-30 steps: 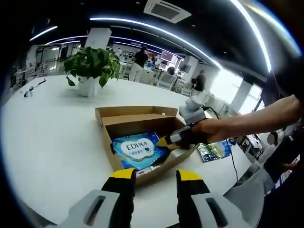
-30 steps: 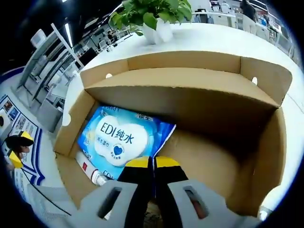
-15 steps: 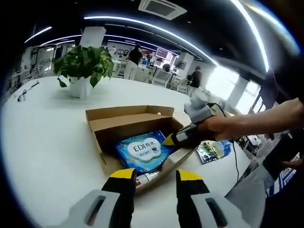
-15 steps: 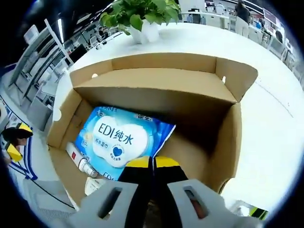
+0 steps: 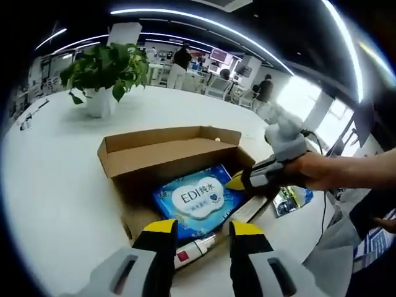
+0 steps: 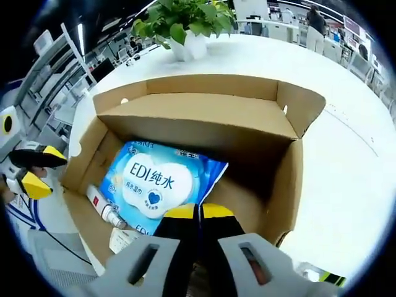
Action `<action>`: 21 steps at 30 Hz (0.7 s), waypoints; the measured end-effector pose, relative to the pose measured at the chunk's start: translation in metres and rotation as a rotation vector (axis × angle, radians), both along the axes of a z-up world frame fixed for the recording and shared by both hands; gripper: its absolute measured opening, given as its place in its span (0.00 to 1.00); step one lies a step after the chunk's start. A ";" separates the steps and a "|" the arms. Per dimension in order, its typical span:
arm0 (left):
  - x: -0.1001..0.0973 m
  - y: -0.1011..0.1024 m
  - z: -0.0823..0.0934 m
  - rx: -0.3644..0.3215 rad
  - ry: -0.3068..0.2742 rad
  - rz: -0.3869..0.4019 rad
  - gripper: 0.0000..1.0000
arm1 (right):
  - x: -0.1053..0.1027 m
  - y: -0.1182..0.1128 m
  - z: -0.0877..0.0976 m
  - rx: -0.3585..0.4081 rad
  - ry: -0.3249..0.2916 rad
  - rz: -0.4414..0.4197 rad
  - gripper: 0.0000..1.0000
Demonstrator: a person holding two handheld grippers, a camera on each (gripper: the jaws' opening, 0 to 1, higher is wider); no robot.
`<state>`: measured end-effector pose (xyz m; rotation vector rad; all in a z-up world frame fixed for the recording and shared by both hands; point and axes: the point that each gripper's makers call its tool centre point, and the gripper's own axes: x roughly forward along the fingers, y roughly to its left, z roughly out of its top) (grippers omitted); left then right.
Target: Operate the shoe box by opening the lid, removing the specified soft item, and placing it in the target area until the item is outside and the box remains undamaged.
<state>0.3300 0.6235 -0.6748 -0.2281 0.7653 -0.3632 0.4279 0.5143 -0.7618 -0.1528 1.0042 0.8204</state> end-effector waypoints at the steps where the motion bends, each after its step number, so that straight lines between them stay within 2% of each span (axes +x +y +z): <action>1: 0.002 0.001 -0.003 0.011 0.013 0.007 0.33 | 0.001 0.000 0.000 0.001 -0.002 -0.001 0.00; 5: 0.016 0.006 -0.025 0.046 0.082 0.040 0.33 | 0.004 -0.001 -0.001 -0.001 -0.008 -0.016 0.00; 9: 0.021 0.006 -0.036 0.063 0.128 0.064 0.33 | 0.004 -0.001 0.000 0.007 -0.009 -0.013 0.00; 14: 0.022 -0.001 -0.052 0.070 0.203 0.077 0.33 | 0.003 -0.001 0.001 0.005 -0.021 -0.004 0.00; 18: 0.022 0.000 -0.061 0.101 0.232 0.087 0.33 | 0.002 -0.001 0.002 0.010 -0.032 -0.005 0.00; 21: 0.018 0.006 -0.074 0.143 0.297 0.125 0.34 | -0.006 -0.001 0.006 0.008 -0.049 0.003 0.00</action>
